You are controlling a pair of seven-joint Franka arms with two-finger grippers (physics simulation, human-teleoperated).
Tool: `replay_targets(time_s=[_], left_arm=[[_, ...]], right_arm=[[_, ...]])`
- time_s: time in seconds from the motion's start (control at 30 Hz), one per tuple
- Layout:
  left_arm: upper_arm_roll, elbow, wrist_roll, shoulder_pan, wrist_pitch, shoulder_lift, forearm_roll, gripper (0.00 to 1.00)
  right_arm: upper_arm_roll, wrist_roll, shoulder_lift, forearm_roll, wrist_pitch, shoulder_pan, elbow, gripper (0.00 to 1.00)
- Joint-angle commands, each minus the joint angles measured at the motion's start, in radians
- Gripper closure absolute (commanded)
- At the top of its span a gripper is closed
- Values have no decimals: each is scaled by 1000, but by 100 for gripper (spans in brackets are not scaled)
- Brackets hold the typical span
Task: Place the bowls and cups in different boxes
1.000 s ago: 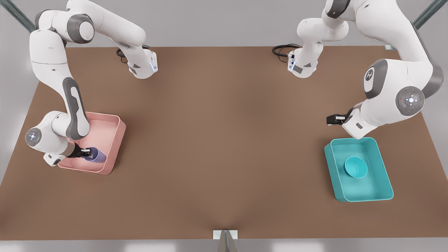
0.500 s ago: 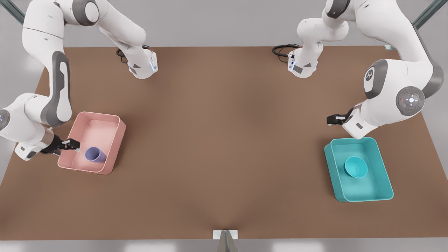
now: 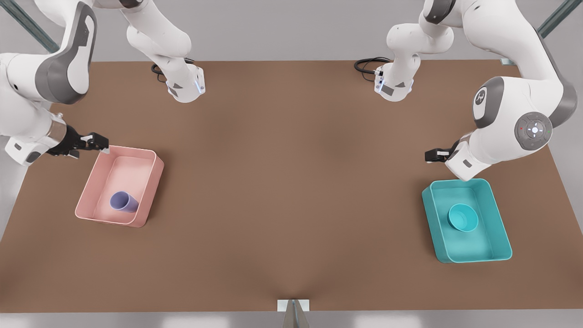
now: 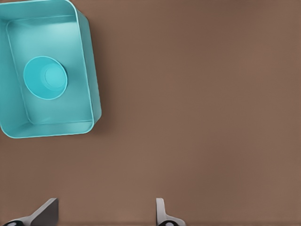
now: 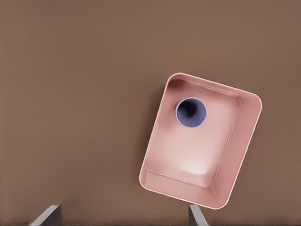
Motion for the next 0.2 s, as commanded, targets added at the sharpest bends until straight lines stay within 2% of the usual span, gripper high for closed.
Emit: replay_targets(time_s=[0.0,0.17], left_arm=[[-1,0,0,1,-5,-1,1,0],[-1,0,0,1,-6,-1,0,0]], right_arm=[[-79,163,1,-1,-58,85,-1,0],[-80,161,3,-1,-59,77,-1,0]])
